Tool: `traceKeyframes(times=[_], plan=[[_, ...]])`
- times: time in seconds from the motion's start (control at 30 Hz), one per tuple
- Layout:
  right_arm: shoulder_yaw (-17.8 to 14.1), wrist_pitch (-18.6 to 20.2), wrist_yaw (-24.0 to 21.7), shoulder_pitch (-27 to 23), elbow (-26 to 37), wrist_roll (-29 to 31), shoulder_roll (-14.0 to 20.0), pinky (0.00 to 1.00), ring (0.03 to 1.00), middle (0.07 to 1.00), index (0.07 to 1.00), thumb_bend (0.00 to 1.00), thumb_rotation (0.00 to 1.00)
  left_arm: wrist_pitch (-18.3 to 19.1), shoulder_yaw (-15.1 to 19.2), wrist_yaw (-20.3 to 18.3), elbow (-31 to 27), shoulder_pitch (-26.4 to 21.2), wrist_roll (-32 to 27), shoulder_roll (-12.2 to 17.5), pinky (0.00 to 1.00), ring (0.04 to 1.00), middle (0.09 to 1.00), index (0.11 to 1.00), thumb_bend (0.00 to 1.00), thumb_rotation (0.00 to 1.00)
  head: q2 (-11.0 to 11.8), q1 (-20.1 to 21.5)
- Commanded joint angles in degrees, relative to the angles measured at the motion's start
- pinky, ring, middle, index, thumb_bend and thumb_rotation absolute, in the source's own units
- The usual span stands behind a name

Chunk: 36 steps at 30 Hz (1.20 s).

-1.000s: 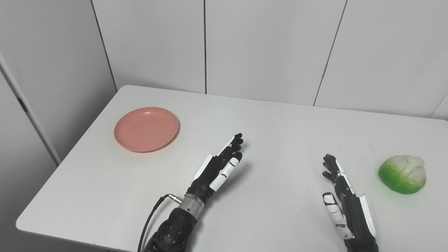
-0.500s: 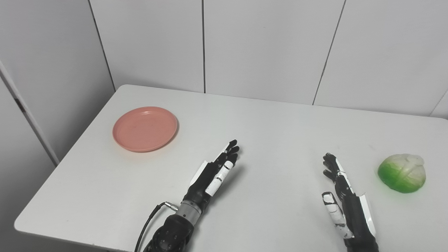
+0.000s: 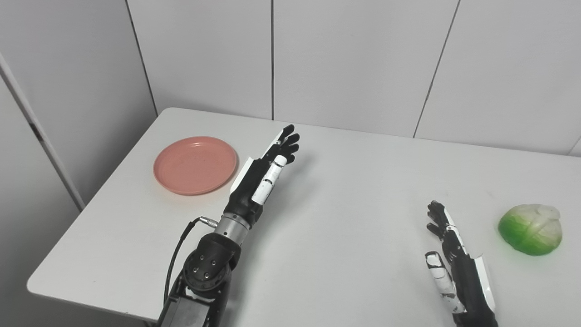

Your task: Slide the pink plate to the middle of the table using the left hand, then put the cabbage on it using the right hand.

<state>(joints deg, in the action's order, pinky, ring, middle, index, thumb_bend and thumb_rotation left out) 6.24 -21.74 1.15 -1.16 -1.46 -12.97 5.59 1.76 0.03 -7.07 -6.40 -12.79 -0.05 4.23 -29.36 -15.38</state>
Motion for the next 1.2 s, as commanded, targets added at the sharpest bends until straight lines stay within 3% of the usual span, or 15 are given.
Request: traceKeyframes(times=[0.0, 0.27, 0.57, 0.77, 1.17], plan=[[-1.32, 2.25, 0.13, -0.50, -5.23, 0.10, 1.07, 0.89, 0.929, 0.934, 0.930, 0.36, 1.00, -0.20, 1.67, 0.64, -2.14, -3.12, -1.67, 1.23, 0.91, 0.928, 0.945, 0.940, 0.53, 1.00, -0.06, -0.01], [-1.44, 2.40, -0.10, -0.48, -5.25, 0.55, 1.24, 0.89, 0.928, 0.935, 0.931, 0.37, 1.00, 0.30, 6.26, 2.14, -2.51, -6.29, -2.63, 3.52, 0.90, 0.920, 0.933, 0.924, 0.52, 1.00, -0.10, -0.63], [-1.43, 2.61, 0.08, -0.24, -4.55, 0.28, 0.97, 0.89, 0.922, 0.928, 0.925, 0.34, 1.00, 2.90, 13.07, 3.81, 0.80, -10.37, -7.75, 7.19, 0.91, 0.915, 0.930, 0.925, 0.47, 1.00, -0.17, -0.85], [-1.53, 3.46, -0.19, -0.09, -4.06, 0.55, 0.99, 0.88, 0.922, 0.928, 0.926, 0.36, 1.00, 0.52, 15.57, 4.26, 5.25, -12.22, -8.74, 10.78, 0.90, 0.907, 0.916, 0.911, 0.49, 1.00, -0.29, -1.16], [-1.74, 2.35, -0.59, -0.05, -4.51, 1.86, 1.54, 0.89, 0.925, 0.931, 0.927, 0.37, 1.00, -0.01, 20.37, 5.95, 11.80, -14.42, -11.09, 14.95, 0.86, 0.874, 0.889, 0.872, 0.48, 0.99, -0.46, -2.49]])
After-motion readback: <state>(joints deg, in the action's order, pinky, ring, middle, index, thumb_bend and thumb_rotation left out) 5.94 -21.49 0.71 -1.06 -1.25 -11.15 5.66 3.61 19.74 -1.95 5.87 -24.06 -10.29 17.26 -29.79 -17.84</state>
